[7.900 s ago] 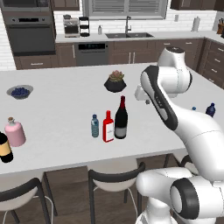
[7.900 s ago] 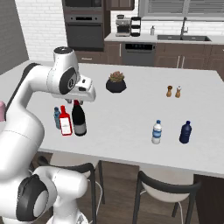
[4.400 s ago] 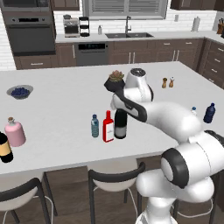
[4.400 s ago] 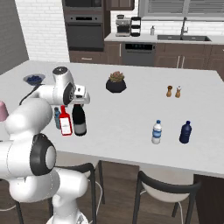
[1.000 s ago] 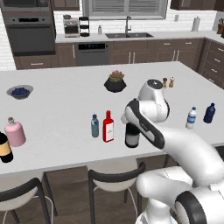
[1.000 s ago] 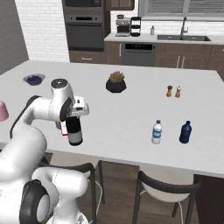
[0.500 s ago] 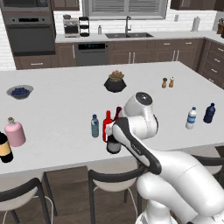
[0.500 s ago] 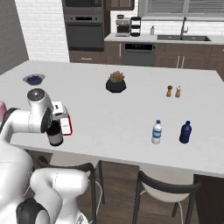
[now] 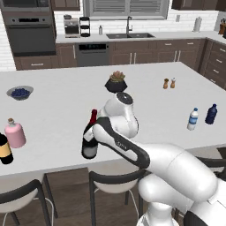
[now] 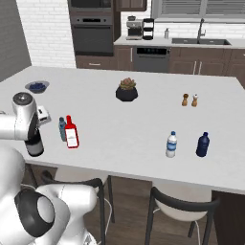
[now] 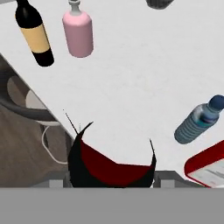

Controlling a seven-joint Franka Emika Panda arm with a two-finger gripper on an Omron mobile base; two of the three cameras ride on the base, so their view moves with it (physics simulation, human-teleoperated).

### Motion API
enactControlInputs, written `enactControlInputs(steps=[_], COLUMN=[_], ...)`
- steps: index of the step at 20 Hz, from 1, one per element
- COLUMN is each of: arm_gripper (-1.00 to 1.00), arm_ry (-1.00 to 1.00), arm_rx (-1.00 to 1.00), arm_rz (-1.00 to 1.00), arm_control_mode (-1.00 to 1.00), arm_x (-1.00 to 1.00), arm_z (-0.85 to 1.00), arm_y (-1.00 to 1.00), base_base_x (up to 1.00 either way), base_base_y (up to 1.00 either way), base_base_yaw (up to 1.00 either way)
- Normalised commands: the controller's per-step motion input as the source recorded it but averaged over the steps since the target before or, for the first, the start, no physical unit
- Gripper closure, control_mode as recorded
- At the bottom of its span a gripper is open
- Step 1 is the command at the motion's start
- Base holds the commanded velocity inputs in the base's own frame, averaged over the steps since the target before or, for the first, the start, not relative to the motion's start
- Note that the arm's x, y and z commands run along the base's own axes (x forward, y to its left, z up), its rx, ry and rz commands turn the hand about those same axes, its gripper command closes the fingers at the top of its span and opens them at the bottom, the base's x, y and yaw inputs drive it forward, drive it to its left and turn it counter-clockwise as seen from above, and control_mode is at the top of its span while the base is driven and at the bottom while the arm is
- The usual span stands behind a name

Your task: Move the plastic bottles in the middle to the plastics group, and the glass bottles in the middle to the glass group.

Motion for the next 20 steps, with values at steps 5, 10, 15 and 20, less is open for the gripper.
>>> enactControlInputs(steps=[5,10,15,20], arm_gripper=[1.00,1.00,1.00,1.00], arm_ry=[0.00,0.00,-0.02,0.01], arm_rx=[-0.02,-0.03,-0.02,-0.05], arm_rz=[0.15,0.02,0.00,0.00], arm_control_mode=[-1.00,-1.00,-1.00,-1.00], arm_x=[0.00,0.00,0.15,0.50], arm_z=[0.00,0.02,0.00,0.07], arm_y=[0.81,0.47,0.58,0.72], base_base_x=[0.00,0.00,0.00,0.00], base_base_y=[0.00,0.00,0.00,0.00], base_base_yaw=[0.00,0.00,0.00,0.00])
